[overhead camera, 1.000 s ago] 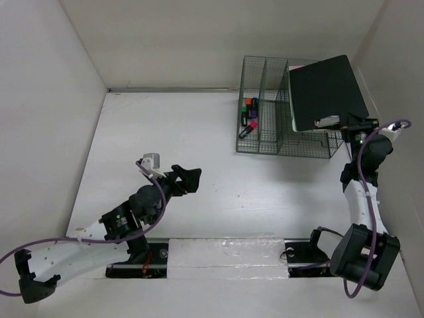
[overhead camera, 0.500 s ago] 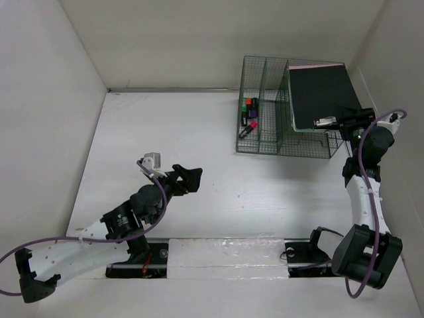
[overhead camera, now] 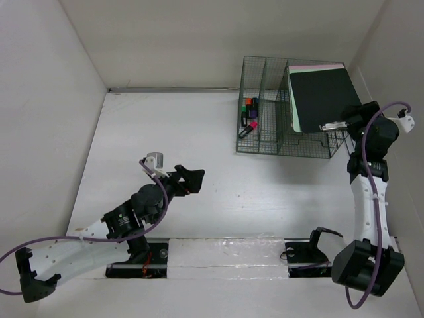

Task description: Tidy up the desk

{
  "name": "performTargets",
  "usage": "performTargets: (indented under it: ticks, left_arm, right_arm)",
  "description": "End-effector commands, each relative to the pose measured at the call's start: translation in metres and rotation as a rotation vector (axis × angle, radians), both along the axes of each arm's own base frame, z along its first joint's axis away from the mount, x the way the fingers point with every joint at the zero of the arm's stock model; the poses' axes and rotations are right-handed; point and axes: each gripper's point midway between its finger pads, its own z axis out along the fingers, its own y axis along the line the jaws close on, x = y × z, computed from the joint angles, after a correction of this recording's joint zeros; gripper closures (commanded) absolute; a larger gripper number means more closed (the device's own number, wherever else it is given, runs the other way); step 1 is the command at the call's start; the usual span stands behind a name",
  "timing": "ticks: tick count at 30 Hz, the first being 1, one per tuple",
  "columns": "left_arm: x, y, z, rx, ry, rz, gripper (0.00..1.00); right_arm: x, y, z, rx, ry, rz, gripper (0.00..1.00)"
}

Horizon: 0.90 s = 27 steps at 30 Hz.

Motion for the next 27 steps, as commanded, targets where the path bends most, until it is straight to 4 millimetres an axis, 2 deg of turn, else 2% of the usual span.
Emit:
performTargets:
  ticks: [1, 2, 3, 4, 5, 7, 10, 14, 16, 18, 19, 21, 23, 24, 25, 26, 27]
  left_arm:
    - [-0.001, -0.007, 0.018, -0.038, -0.036, -0.031, 0.01]
    - [-0.001, -0.008, 0.017, -0.033, -0.036, -0.033, 0.01]
    - [-0.001, -0.008, 0.016, -0.032, -0.033, -0.031, 0.01]
    - [0.000, -0.007, 0.018, -0.031, -0.034, -0.024, 0.01]
    - [0.000, -0.007, 0.018, -0.026, -0.030, -0.025, 0.01]
    - [0.000, -0.007, 0.017, -0.024, -0.027, -0.023, 0.01]
    - [0.001, -0.005, 0.018, -0.031, -0.025, -0.009, 0.01]
    - [0.003, -0.005, 0.016, -0.023, -0.018, 0.004, 0.01]
    - [0.005, -0.003, 0.018, -0.020, -0.017, 0.019, 0.01]
    - [0.005, -0.006, 0.017, -0.017, -0.012, 0.014, 0.01]
    - [0.005, -0.006, 0.017, -0.017, -0.012, 0.014, 0.01]
    - [0.005, -0.005, 0.017, -0.016, -0.013, 0.017, 0.01]
    - [0.005, -0.006, 0.021, -0.019, -0.015, 0.014, 0.01]
    - [0.005, -0.006, 0.021, -0.021, -0.016, 0.014, 0.01]
    - [0.005, -0.006, 0.021, -0.021, -0.016, 0.014, 0.01]
    - [0.006, -0.005, 0.020, -0.022, -0.016, 0.020, 0.01]
    - [0.006, -0.003, 0.021, -0.024, -0.020, 0.026, 0.01]
  right_arm:
    - [-0.009, -0.026, 0.018, -0.138, 0.071, -0.146, 0.00]
    - [-0.006, -0.029, 0.006, -0.138, 0.127, -0.152, 0.00]
    - [-0.006, -0.033, 0.009, -0.150, 0.138, -0.166, 0.00]
    - [-0.009, -0.036, 0.003, -0.153, 0.174, -0.192, 0.00]
    - [-0.013, -0.037, 0.006, -0.182, 0.162, -0.253, 0.00]
    - [-0.015, -0.033, 0.007, -0.195, 0.155, -0.261, 0.00]
    - [-0.029, -0.040, 0.017, -0.206, 0.140, -0.335, 0.00]
    - [-0.036, -0.021, 0.055, -0.237, -0.041, -0.282, 0.00]
    - [-0.036, -0.016, 0.061, -0.251, -0.015, -0.244, 0.00]
    - [-0.035, 0.011, 0.081, -0.284, -0.037, -0.143, 0.00]
    - [-0.035, 0.011, 0.082, -0.284, -0.037, -0.142, 0.00]
    - [-0.044, 0.032, 0.099, -0.319, -0.124, -0.072, 0.05]
    - [-0.049, 0.066, 0.122, -0.360, -0.255, 0.063, 0.42]
    - [-0.052, 0.079, 0.127, -0.369, -0.298, 0.118, 0.62]
    - [-0.059, 0.091, 0.130, -0.376, -0.340, 0.170, 0.76]
    - [-0.061, 0.116, 0.134, -0.390, -0.374, 0.283, 0.93]
    - [-0.065, 0.128, 0.137, -0.397, -0.392, 0.344, 1.00]
